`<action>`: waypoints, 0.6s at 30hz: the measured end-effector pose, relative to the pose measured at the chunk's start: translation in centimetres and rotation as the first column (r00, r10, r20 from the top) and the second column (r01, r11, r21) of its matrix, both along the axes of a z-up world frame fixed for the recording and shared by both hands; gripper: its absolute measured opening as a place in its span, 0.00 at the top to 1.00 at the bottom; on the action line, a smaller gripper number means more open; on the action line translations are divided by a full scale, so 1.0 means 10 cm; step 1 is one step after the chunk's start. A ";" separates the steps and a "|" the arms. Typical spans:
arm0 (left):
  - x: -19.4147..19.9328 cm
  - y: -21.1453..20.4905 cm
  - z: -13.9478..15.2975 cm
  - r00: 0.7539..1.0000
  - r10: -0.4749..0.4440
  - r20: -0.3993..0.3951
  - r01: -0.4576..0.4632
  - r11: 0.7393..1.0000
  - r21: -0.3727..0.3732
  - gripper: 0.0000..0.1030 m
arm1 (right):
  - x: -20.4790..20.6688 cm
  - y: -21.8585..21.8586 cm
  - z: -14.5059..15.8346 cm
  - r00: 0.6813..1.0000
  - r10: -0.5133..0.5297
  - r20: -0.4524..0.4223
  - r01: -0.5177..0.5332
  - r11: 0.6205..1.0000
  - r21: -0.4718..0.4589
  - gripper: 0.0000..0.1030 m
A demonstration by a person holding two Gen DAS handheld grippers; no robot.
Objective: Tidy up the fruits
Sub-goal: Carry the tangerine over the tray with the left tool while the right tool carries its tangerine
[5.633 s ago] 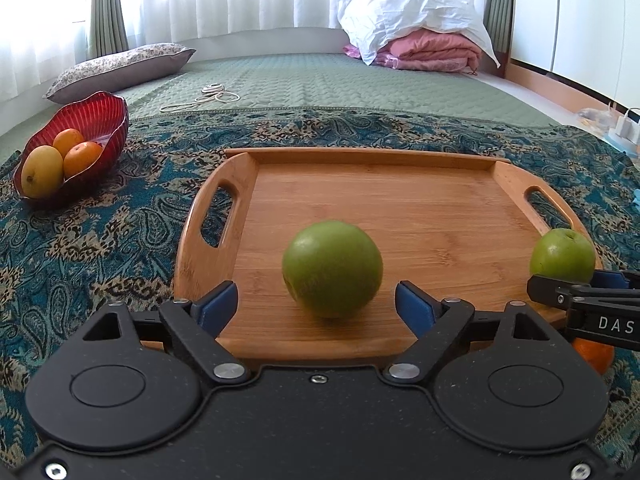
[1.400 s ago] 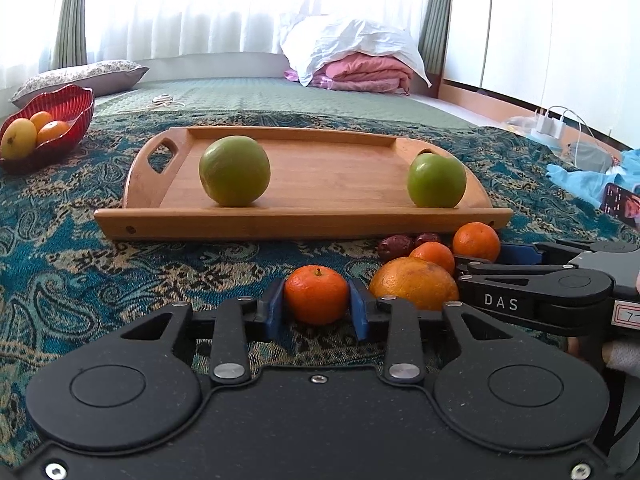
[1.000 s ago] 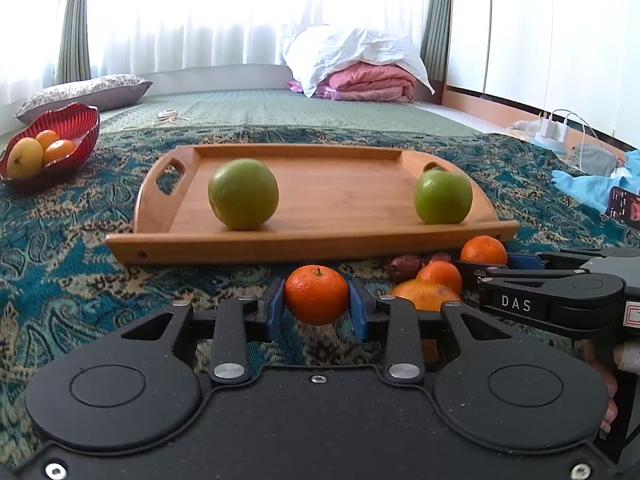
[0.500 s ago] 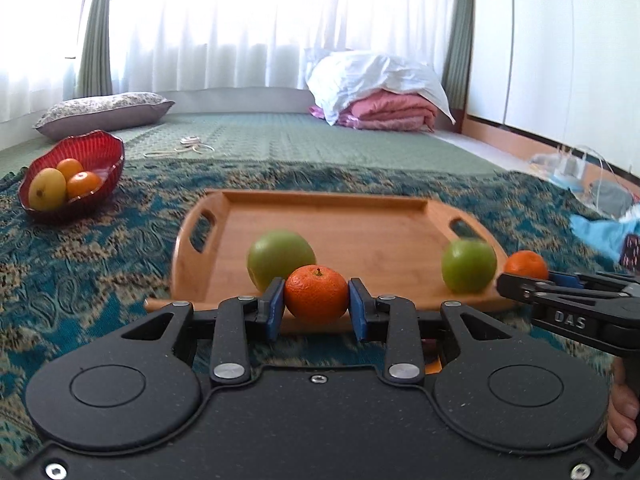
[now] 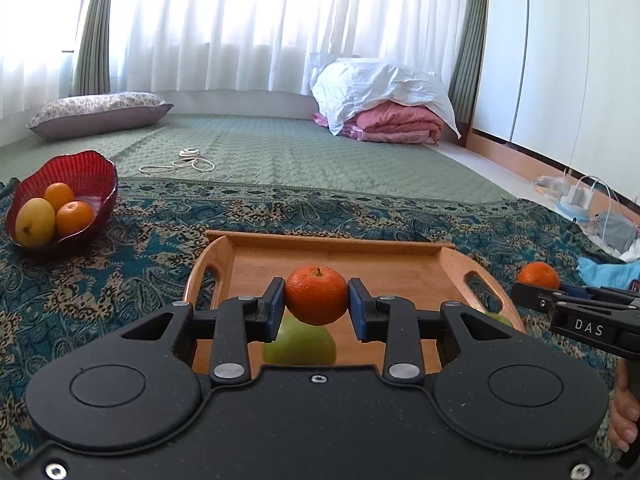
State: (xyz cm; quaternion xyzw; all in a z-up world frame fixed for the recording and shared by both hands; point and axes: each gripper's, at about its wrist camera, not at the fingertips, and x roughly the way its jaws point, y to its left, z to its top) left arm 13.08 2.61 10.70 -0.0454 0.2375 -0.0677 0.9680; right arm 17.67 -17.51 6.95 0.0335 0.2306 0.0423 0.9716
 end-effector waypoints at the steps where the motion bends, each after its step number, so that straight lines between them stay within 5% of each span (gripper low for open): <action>1: 0.08 0.01 0.02 1.000 -0.006 -0.012 0.006 1.000 -0.003 0.69 | 0.07 -0.02 0.01 1.000 -0.002 -0.012 0.002 1.000 0.004 0.58; 18: 1.28 0.11 -0.31 0.963 -0.020 -0.271 0.012 0.999 -0.030 0.69 | 1.02 -0.20 -0.31 0.971 -0.009 -0.241 0.029 0.997 0.078 0.59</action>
